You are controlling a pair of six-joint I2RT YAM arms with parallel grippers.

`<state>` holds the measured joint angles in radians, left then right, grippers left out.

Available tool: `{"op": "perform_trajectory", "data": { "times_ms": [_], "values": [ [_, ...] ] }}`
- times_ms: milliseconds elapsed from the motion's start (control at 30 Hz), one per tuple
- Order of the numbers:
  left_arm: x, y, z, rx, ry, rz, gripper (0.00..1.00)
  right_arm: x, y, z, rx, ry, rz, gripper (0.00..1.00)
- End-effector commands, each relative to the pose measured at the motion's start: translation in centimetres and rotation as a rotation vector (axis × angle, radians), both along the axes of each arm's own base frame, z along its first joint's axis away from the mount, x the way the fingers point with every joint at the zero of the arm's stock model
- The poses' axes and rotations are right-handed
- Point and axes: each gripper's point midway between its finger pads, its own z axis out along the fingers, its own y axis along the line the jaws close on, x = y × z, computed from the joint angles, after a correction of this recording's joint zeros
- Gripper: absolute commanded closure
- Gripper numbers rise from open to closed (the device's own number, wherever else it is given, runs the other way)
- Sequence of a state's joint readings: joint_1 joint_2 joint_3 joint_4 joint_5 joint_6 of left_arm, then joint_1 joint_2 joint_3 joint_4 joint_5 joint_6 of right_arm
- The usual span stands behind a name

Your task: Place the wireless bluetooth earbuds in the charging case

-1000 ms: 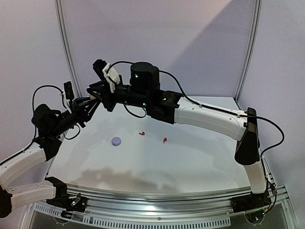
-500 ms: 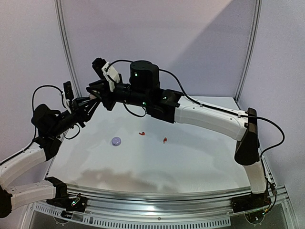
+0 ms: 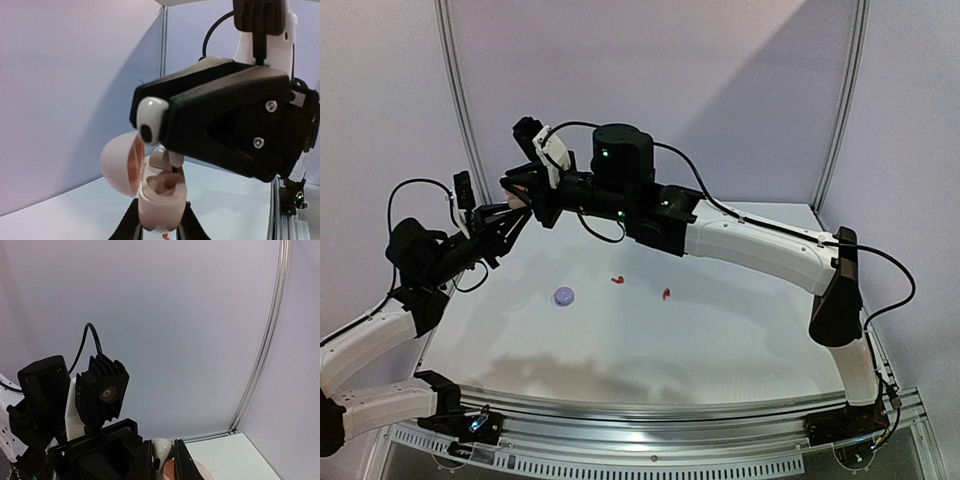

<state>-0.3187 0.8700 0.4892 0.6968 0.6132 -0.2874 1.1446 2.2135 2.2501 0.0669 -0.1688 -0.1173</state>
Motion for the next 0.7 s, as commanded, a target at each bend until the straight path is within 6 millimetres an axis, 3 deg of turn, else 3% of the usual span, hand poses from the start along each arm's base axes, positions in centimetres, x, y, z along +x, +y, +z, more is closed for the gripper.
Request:
{"op": "perform_trajectory", "data": {
  "times_ms": [0,233,667],
  "values": [
    [-0.4,0.0,1.3,-0.004,-0.046,0.001,1.0,0.2,0.6,-2.1,-0.04,0.032,0.003,1.0],
    [-0.3,0.1,1.3,-0.005,-0.05,0.008,1.0,0.0,0.5,-3.5,-0.078,0.061,0.012,1.0],
    [-0.4,0.1,1.3,-0.003,-0.056,0.011,1.0,0.8,-0.3,-4.2,-0.114,0.044,-0.05,1.0]
  ]
}}
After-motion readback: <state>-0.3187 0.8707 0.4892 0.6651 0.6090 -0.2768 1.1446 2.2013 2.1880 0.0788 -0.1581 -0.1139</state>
